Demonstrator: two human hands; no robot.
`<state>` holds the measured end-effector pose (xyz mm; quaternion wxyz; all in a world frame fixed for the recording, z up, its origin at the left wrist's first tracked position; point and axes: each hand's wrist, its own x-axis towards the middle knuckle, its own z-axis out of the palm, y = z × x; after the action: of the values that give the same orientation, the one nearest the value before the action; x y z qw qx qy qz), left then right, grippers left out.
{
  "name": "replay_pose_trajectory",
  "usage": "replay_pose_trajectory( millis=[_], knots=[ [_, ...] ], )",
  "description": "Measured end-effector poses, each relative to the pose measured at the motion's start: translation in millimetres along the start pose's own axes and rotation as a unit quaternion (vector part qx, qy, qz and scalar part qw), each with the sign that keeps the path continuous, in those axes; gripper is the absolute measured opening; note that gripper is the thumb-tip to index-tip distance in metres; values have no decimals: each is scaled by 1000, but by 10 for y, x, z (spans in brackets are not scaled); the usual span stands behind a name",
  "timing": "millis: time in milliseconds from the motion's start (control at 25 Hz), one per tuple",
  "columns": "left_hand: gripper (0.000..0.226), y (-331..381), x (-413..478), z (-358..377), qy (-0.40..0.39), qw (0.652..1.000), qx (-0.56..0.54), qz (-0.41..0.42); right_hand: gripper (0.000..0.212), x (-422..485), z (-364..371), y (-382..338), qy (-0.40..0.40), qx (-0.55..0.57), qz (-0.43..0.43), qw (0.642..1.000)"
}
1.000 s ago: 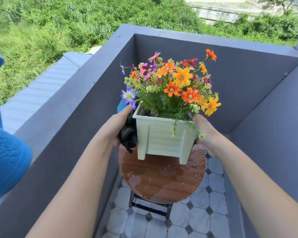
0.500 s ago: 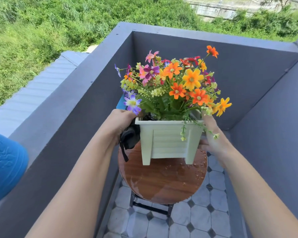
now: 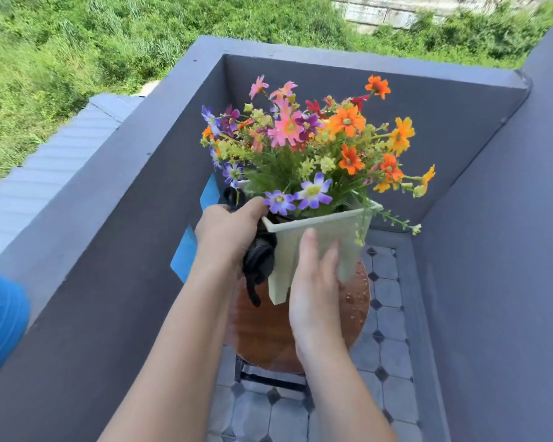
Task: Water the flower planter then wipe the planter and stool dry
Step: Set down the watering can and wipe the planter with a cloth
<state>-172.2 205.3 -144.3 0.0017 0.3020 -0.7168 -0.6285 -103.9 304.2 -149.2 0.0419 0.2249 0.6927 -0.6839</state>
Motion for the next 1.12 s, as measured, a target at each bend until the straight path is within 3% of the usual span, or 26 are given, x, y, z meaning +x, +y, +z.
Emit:
replay_pose_trajectory(
  millis=[280, 560, 680, 760, 800, 920, 1000, 1040, 1120],
  knots=[
    [27, 92, -453, 217, 53, 992, 96, 68, 79, 304, -25, -234, 36, -9, 64, 997],
    [35, 0, -560, 400, 12, 993, 61, 102, 58, 454, -220, -329, 33, -48, 107, 993],
    [34, -111, -475, 445, 67, 986, 33, 146, 42, 561, -389, -398, -4, -15, 119, 993],
    [37, -284, -332, 449, 124, 967, 35, 219, 16, 595, -494, -429, -28, -10, 113, 993],
    [39, -380, -299, 459, 130, 953, 38, 270, 12, 631, -538, -419, -37, -15, 111, 993],
    [42, -655, -387, 572, 80, 881, 135, 447, 17, 721, -597, -412, -50, -50, 87, 994],
    [41, -747, -355, 598, 77, 849, 181, 491, 16, 774, -625, -414, -63, -71, 78, 992],
    [41, -734, -279, 574, 101, 857, 175, 473, 14, 796, -639, -409, -70, -76, 77, 992],
    [43, -636, -75, 480, 167, 909, 105, 366, 14, 831, -664, -403, -72, -80, 82, 991]
  ],
)
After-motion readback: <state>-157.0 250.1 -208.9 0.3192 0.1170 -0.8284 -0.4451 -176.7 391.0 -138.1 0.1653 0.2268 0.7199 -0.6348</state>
